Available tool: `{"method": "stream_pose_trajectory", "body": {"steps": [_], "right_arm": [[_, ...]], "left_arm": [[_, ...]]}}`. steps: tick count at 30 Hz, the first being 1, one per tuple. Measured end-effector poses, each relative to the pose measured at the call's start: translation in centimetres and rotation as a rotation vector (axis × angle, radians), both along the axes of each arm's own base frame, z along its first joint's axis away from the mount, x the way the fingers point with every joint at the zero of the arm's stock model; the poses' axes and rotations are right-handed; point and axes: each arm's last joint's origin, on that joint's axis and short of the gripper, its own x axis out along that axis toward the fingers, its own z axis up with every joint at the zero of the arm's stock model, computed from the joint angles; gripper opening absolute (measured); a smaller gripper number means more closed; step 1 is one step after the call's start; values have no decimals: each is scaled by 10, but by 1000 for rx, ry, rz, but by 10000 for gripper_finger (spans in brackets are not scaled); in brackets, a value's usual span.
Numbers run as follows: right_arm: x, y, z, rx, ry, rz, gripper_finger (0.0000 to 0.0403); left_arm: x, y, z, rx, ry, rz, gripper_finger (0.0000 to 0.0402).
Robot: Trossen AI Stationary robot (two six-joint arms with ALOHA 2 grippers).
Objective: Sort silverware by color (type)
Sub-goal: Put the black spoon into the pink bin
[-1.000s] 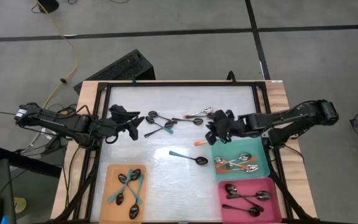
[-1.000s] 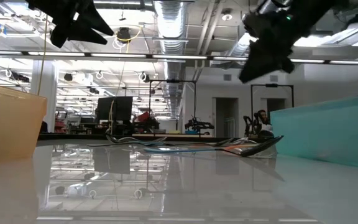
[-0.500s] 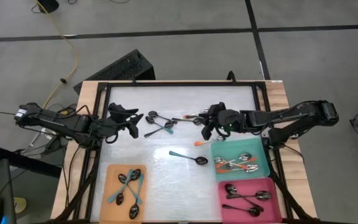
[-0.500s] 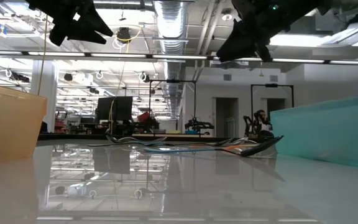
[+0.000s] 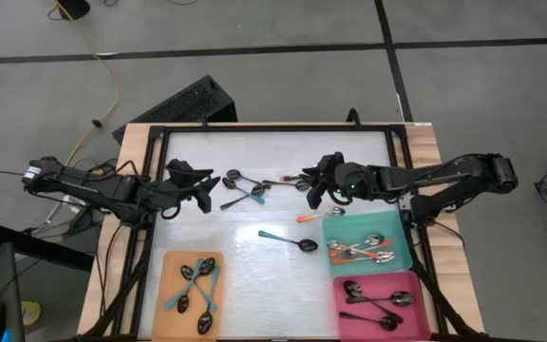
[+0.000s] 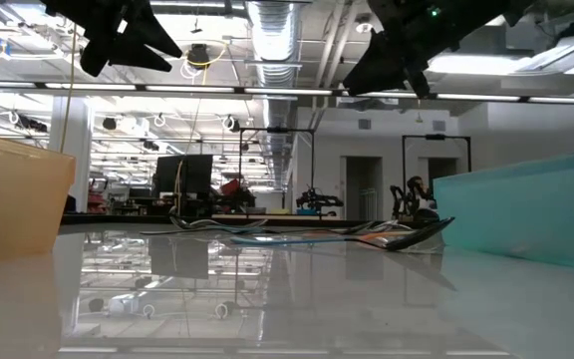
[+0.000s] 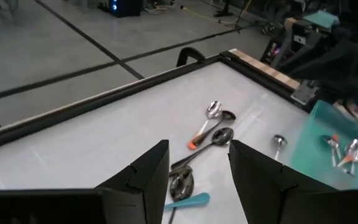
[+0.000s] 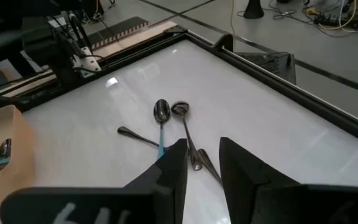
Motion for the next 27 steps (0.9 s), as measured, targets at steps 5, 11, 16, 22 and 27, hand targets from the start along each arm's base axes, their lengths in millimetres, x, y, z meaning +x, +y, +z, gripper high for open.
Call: {"method": "stream_pose_trajectory", "body": {"steps": [5,11,16,22,27], "right_arm": [[2,2,-6,-1,40,8,103],[14,0,-28,0,128,3,103],[30,2,-47,-45,182,86,103],[50,3,-65,-116,161,177,103],[60,-3,-83,-159,196,189,127]], "left_arm": [[0,0,0,-23,-17,11,151],[4,0,-3,-25,-10,34,151],[11,-2,-10,-46,6,57,151],[21,-4,-20,-73,30,79,151],[23,-4,-18,-88,-1,79,151]]}}
